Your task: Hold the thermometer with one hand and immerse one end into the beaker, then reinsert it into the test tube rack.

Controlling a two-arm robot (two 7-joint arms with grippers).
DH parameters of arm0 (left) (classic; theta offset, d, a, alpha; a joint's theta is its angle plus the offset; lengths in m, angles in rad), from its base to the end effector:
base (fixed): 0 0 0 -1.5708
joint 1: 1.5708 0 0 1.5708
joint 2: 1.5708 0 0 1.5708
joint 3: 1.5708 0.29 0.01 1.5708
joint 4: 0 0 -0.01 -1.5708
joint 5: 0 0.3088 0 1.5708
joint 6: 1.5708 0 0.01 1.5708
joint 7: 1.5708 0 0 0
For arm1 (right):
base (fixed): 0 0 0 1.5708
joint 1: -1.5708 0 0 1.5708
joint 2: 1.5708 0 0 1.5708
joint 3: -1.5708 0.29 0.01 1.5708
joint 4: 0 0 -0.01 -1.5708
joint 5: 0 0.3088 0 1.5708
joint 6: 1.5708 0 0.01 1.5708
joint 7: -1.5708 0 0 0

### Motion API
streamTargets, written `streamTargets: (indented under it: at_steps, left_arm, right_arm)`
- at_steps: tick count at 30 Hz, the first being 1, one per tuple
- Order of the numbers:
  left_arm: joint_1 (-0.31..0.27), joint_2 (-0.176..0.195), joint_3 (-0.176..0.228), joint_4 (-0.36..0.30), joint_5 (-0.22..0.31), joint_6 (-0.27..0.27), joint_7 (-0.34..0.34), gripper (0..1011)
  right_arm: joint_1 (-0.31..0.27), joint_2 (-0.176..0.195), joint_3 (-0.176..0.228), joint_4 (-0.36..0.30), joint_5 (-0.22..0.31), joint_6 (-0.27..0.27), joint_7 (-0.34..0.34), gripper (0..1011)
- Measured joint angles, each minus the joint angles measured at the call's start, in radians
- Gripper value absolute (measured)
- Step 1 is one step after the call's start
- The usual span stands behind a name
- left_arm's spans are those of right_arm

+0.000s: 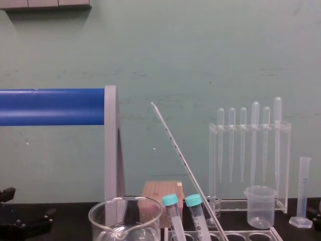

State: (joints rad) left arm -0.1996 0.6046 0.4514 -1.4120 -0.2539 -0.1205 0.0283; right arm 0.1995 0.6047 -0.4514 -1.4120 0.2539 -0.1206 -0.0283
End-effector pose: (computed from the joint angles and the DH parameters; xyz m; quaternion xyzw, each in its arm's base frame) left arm 0.3581 0.0826 -0.3023 0.1414 -0.1325 0.5799 0.7913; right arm 0.3581 -0.0827 -0.3023 -0.1415 -0.1325 -0.5799 0.7913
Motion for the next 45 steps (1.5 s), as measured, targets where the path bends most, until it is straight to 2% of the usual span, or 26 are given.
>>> streamTargets:
  at_steps: [28,32,33,36,38,41,42,45]
  left_arm:
    - [0.000,0.000,0.000,0.000,0.000,0.000,0.000,1008]
    - [0.000,0.000,0.000,0.000,0.000,0.000,0.000,1008]
    - [0.000,0.000,0.000,0.000,0.000,0.000,0.000,1008]
    - [0.000,0.000,0.000,0.000,0.000,0.000,0.000,1008]
    - [0.000,0.000,0.000,0.000,0.000,0.000,0.000,1008]
    - [0.000,0.000,0.000,0.000,0.000,0.000,0.000,1008]
    - [0.000,0.000,0.000,0.000,0.000,0.000,0.000,1008]
    - [0.000,0.000,0.000,0.000,0.000,0.000,0.000,1008]
  right_arm:
    - [0.000,0.000,0.003,-0.001,0.001,0.000,0.007,1002]
    - [-0.005,-0.003,0.029,-0.025,0.065,0.013,0.073,1002]
    - [-0.010,-0.004,0.048,-0.045,0.115,0.030,0.112,1002]
    - [-0.016,-0.003,0.079,-0.082,0.203,0.061,0.181,1002]
    - [-0.024,0.000,0.112,-0.127,0.302,0.104,0.264,1002]
    - [-0.025,0.005,0.129,-0.157,0.362,0.141,0.325,1002]
    - [-0.020,0.007,0.132,-0.173,0.391,0.164,0.364,1002]
    - [0.002,0.008,0.129,-0.188,0.424,0.199,0.425,1002]
